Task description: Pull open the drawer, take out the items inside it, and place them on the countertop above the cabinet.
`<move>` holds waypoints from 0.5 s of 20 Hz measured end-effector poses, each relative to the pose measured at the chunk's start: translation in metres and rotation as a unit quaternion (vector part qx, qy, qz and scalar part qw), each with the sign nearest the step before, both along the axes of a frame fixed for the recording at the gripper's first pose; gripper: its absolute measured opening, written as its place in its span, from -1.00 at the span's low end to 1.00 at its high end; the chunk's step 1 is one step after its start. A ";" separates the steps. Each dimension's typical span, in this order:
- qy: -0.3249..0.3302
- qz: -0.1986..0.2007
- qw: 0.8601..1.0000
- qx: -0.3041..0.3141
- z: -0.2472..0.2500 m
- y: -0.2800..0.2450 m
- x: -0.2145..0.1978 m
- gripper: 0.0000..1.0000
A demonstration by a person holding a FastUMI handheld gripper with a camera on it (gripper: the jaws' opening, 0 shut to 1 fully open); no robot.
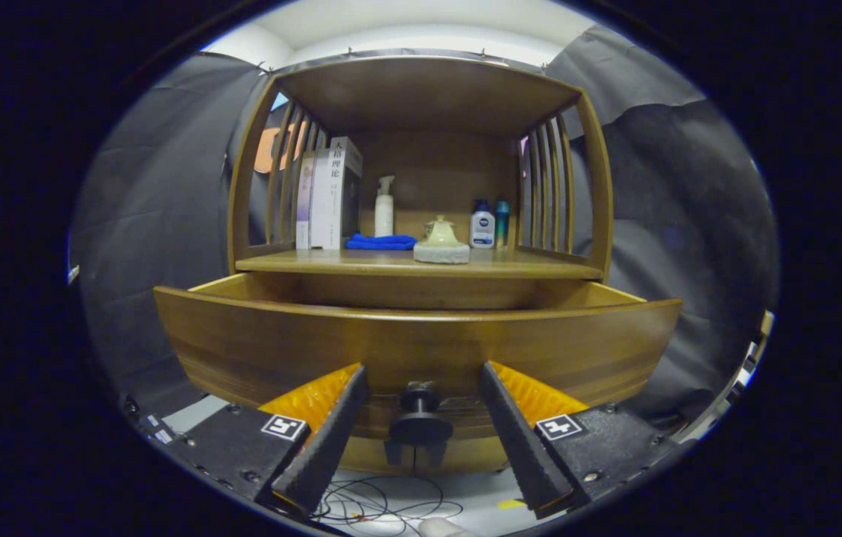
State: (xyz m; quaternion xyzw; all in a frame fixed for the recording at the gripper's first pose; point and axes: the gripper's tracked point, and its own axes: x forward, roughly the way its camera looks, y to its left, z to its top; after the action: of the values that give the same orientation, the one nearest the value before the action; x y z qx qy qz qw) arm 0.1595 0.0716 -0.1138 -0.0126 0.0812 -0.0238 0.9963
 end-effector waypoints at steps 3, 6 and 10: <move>0.003 -0.005 1.000 0.001 0.001 0.002 0.015 0.95; -0.003 -0.005 1.000 -0.007 0.004 0.002 0.035 0.96; -0.004 -0.005 1.000 -0.004 0.005 0.003 0.059 0.97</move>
State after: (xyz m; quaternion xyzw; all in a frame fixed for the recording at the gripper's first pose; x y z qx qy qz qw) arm 0.2181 0.0743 -0.1089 -0.0162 0.0774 -0.0290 0.9964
